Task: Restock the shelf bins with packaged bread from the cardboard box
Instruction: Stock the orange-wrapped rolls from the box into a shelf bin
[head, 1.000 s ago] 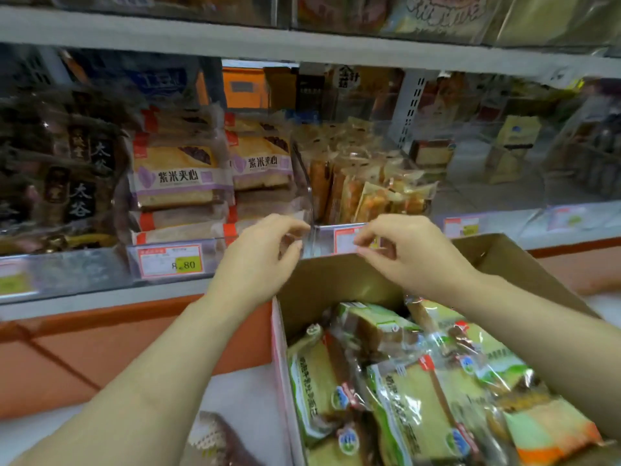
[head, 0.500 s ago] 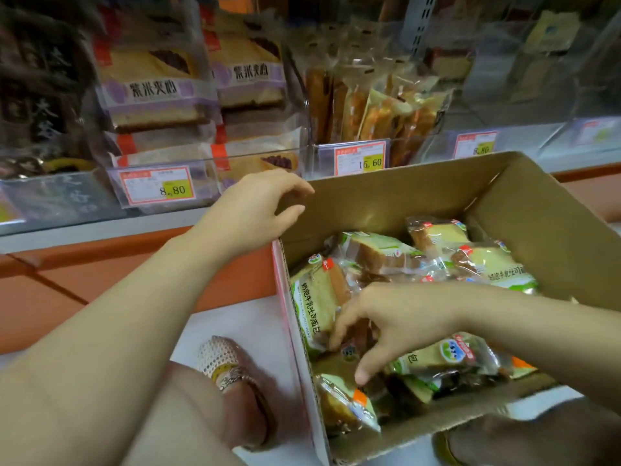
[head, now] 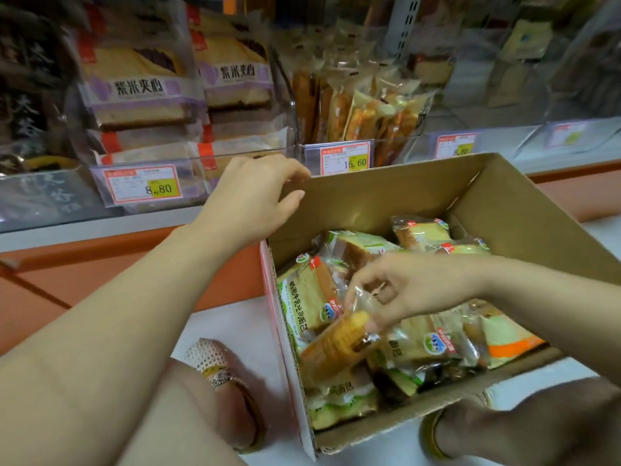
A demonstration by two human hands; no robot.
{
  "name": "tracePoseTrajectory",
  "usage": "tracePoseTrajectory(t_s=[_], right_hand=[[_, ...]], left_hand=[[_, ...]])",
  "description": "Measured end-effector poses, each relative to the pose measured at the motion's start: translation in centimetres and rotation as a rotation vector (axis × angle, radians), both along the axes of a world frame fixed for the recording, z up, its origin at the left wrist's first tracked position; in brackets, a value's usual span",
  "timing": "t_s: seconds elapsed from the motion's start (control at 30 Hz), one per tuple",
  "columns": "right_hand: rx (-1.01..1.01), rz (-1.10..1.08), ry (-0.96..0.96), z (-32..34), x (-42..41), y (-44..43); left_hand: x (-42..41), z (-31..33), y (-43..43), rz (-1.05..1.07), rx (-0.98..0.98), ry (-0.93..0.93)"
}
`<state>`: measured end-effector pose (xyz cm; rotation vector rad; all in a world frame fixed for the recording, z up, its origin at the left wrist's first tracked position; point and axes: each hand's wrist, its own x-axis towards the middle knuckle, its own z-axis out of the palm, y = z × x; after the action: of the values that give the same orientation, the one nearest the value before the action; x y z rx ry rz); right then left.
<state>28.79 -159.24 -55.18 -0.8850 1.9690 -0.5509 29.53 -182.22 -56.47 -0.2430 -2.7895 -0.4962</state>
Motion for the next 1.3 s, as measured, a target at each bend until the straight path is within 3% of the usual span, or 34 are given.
tracePoseTrajectory(t_s=[0.3, 0.57, 0.63, 0.77, 1.0, 1.17, 1.3], right_hand=[[-0.293, -0.560, 0.072, 4.2, -2.9, 5.5], [-0.526, -0.737, 0.022, 4.2, -2.1, 7.1], [-0.464, -0.702, 0.006, 4.0, -2.3, 8.0], [-0.014, -0.458, 0.218, 3.0, -3.0, 11.0], [0.542, -0.027, 0.253, -1.1, -2.7, 13.3], [0.591, 0.105, 0.328, -2.4, -2.5, 13.2], [0.315, -0.090, 0.537, 0.6, -3.5, 13.3]], left_hand=[[0.4, 1.7, 7.3, -0.411, 0.223, -0.171], [-1.0, 1.8, 9.8, -0.457, 0.268, -0.127], [-1.5, 1.8, 9.9, -0.436, 0.252, -0.121], [-2.1, 1.0, 10.0, -0.401, 0.031, -0.166], [-3.1, 1.0, 10.3, -0.351, 0.076, -0.170], [-3.3, 1.0, 10.7, -0.350, 0.144, -0.182], [-3.8, 0.9, 10.3, -0.347, 0.210, -0.180]])
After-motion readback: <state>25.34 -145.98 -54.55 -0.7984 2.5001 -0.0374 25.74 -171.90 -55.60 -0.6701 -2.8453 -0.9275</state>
